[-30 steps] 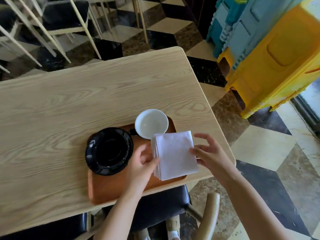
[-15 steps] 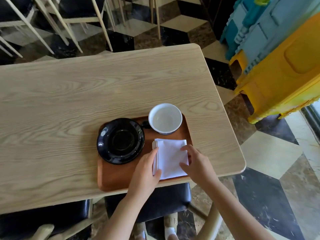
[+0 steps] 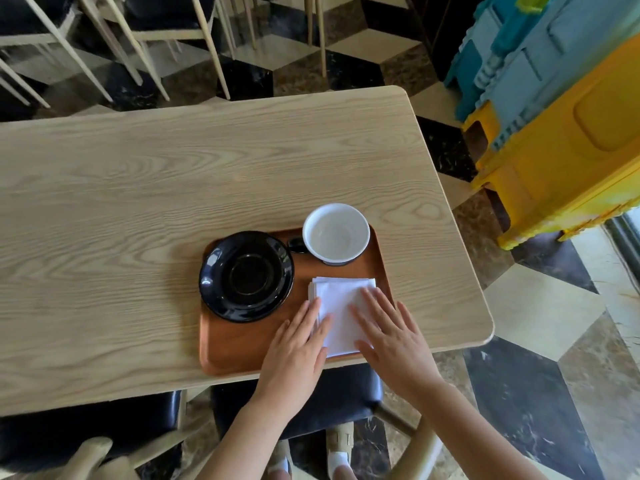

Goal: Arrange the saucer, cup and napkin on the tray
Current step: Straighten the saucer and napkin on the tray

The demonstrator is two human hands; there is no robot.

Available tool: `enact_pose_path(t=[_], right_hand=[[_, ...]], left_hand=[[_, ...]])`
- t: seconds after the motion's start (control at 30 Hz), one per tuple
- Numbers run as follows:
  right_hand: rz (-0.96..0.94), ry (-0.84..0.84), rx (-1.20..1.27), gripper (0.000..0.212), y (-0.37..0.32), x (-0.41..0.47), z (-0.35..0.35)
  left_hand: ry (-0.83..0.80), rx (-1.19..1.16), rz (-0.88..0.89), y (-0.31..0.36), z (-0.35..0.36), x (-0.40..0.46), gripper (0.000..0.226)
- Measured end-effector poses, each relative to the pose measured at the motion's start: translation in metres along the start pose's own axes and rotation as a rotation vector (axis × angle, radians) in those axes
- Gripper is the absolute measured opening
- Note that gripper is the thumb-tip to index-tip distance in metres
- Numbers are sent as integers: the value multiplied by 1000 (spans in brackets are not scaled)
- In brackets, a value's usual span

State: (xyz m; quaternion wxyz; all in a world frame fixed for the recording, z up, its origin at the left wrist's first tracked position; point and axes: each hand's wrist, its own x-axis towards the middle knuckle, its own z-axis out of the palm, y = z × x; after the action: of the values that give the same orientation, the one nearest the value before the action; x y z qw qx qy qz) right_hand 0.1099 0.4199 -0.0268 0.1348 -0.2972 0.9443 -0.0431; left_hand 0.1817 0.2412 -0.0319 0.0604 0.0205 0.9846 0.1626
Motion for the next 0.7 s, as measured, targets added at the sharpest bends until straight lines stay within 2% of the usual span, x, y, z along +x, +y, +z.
enact_pose_path(t=[0.2,0.33,0.43,0.53,0.7], right_hand=[[0,7,-31,53,0,0,-1],[30,107,7,48,-16,3,-7],[-47,153,-8,47,-37,13,-10],[-121,153,-27,50,-62,30,-16],[-226,92,-100,49,-91,56,-21]], left_hand=[[8,17,-24,3,4,-4,45],[13,10,-6,1,-3,-5,55],[90,4,-11,-8,-20,-11,54],[168,40,-107,-30,-40,-19,53],[11,113,-275,-79,-46,-34,62]])
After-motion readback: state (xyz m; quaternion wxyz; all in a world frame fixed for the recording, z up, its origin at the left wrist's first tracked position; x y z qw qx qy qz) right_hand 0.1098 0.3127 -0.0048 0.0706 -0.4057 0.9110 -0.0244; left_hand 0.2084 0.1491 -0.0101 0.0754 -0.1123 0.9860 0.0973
